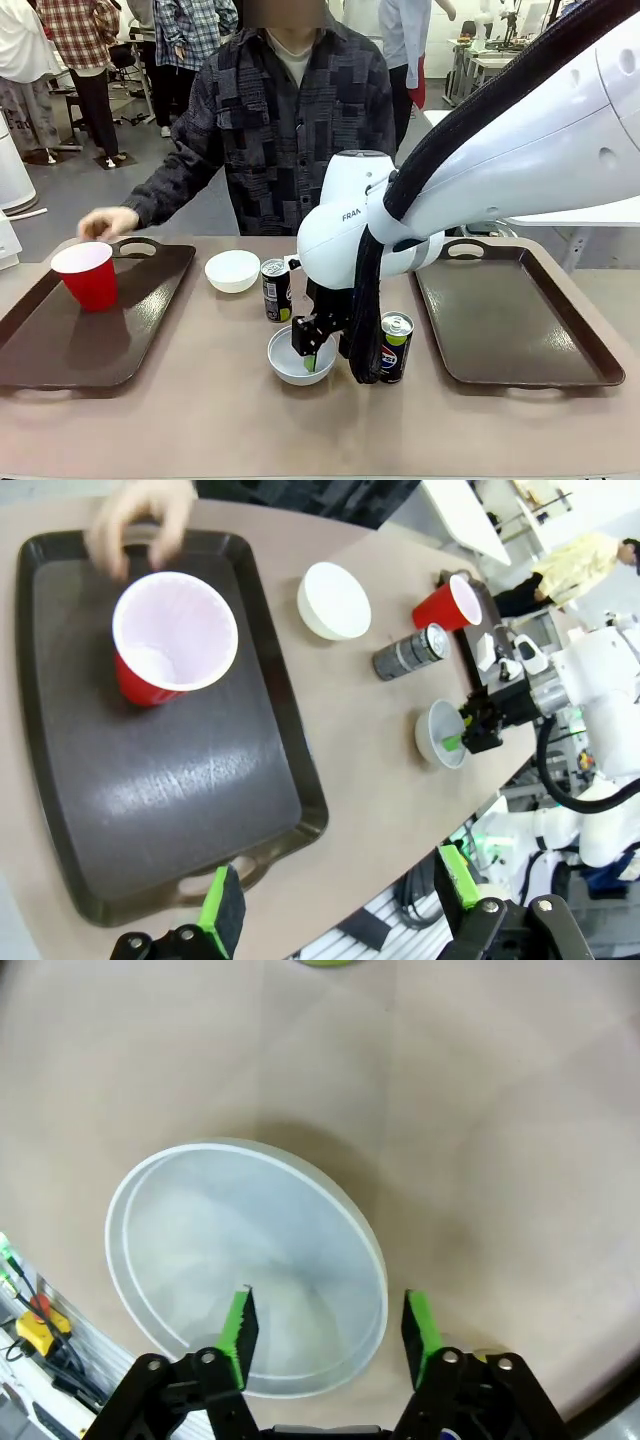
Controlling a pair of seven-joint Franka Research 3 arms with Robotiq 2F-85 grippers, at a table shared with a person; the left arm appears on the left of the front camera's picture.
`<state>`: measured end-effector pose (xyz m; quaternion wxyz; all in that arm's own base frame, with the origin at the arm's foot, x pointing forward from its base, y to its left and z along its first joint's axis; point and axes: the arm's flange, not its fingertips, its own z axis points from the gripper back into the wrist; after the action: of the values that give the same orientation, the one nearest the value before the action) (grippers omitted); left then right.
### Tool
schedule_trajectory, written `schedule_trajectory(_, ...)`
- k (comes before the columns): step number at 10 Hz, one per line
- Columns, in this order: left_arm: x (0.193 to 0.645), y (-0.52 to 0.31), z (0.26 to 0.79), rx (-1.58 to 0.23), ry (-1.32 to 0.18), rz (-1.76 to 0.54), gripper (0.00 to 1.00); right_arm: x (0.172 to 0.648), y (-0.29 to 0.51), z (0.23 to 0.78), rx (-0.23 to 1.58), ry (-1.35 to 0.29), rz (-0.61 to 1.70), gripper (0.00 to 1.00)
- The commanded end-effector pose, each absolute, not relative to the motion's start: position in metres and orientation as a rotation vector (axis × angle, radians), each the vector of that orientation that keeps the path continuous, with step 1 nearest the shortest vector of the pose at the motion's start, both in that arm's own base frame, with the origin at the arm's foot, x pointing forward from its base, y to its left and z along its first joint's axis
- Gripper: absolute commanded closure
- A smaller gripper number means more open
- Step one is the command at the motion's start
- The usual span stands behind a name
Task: Prepare tableware on both trays.
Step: Pick up a Picnic Bowl from the table and place it on a Handle tray.
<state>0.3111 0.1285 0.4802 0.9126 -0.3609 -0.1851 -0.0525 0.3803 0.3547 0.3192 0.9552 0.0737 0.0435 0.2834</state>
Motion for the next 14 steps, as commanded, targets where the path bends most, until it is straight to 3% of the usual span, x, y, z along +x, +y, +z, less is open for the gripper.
schedule_trajectory(1,0.310,0.130,0.480,-0.759,-0.390,-0.113,0.00,0.382,0.360,0.323,0.148,0.075,0.599,1.00)
schedule_trajectory(2,0.310,0.130,0.480,-0.759,-0.390,-0.113,0.00,0.381,0.362,0.324,0.142,0.072,0.604,1.00)
schedule_trajectory(3,0.310,0.130,0.480,-0.759,-0.390,-0.113,0.00,0.381,0.363,0.325,0.141,0.070,0.606,0.86)
schedule_trajectory(4,0.310,0.130,0.480,-0.759,-0.390,-0.113,0.00,0.381,0.364,0.325,0.138,0.069,0.605,0.97)
schedule_trajectory(5,0.310,0.130,0.480,-0.759,-0.390,-0.113,0.00,0.381,0.362,0.325,0.134,0.069,0.603,1.00)
schedule_trajectory(8,0.310,0.130,0.480,-0.759,-0.390,-0.113,0.00,0.383,0.360,0.332,0.112,0.041,0.589,1.00)
schedule_trajectory(9,0.310,0.130,0.480,-0.759,-0.390,-0.113,0.00,0.384,0.355,0.351,0.087,0.050,0.559,0.92)
schedule_trajectory(14,0.310,0.130,0.480,-0.759,-0.390,-0.113,0.00,0.386,0.305,0.478,0.126,-0.090,0.412,0.92)
